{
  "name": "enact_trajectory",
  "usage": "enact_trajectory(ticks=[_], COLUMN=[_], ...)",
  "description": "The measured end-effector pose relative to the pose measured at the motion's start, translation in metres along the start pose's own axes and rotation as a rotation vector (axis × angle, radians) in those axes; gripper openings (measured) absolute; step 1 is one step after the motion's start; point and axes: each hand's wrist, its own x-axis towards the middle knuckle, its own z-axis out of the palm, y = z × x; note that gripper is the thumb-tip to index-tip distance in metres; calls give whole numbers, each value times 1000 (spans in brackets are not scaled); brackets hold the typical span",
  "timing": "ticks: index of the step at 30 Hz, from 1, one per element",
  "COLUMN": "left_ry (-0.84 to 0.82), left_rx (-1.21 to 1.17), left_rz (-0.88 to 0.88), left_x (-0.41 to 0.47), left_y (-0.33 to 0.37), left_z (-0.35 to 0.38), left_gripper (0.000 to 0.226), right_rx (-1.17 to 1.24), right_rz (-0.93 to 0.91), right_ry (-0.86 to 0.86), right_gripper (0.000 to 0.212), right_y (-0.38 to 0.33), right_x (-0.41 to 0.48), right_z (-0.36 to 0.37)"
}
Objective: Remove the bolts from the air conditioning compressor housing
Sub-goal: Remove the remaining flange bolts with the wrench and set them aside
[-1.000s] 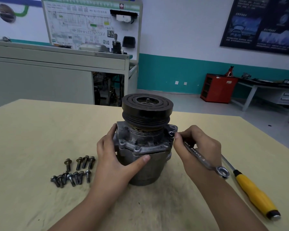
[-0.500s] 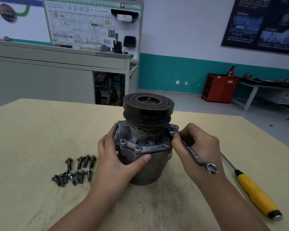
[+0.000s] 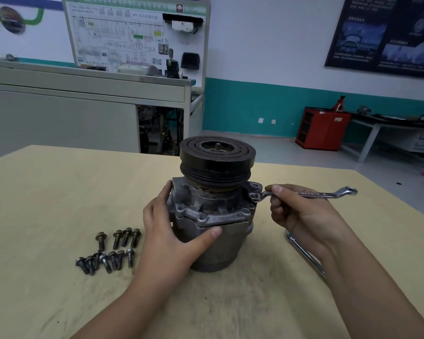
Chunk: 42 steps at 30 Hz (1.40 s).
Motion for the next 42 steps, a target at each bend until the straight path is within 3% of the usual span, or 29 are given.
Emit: enact_trajectory(ticks=[9,13,18,21,30,35,38,42], left_ry=[11,2,12,8,11,16,12,8], left_rx=[7,-1,-11,-9,-13,-7,-18,-21], left_rz=[7,0,-10,-12,-29,-42,-39,-49], left_x=[0,0,0,0,0,0,0,0], left_y=[-1,1,0,-1,0,-1,0,1], left_z=[0,0,0,0,0,0,0,0], left_gripper=[91,92,93,98,100,108,103,105], right_rx=[167,204,-289,-447,-648,-803,-735,-450], right_rz=[-23,-203,-614,-764,-881,-973,-916,-741], right_ry=[39,108,243,225,238,259,245,238], right_gripper=[28,28,17,10,2,26,9,14], right_y=[18,17,20,28,44,50,50,49], right_x=[11,7,-11,-18,-15,-14,-13,-10], right_z=[13,14,18,21,18,15,19,21])
